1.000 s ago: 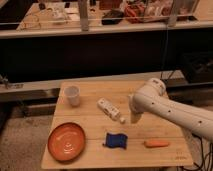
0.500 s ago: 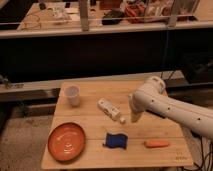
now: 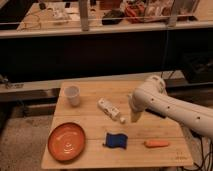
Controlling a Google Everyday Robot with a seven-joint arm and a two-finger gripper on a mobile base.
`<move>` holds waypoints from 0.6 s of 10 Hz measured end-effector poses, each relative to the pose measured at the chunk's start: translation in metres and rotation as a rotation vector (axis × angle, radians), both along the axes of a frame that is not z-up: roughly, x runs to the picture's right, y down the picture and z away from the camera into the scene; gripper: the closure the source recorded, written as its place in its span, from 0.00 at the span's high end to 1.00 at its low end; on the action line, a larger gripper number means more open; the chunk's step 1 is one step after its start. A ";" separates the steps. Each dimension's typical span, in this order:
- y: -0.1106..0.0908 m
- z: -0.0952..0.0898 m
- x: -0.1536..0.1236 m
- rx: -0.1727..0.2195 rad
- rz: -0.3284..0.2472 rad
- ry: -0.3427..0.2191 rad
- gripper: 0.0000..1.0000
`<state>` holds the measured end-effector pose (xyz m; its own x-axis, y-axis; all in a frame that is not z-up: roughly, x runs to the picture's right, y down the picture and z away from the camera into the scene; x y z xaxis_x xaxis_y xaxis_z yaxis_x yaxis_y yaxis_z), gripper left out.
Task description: Move the arm in a circular motion
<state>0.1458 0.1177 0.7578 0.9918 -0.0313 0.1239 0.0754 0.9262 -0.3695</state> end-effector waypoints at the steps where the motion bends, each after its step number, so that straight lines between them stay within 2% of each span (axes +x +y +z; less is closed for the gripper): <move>1: 0.001 -0.001 0.001 0.003 -0.001 -0.003 0.80; 3: -0.004 -0.004 -0.006 -0.006 -0.038 -0.022 0.80; 5: -0.008 -0.009 -0.029 -0.018 -0.083 -0.055 0.80; 6: -0.012 -0.013 -0.056 -0.028 -0.123 -0.085 0.80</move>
<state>0.0898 0.1062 0.7448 0.9666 -0.1468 0.2100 0.2194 0.8976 -0.3824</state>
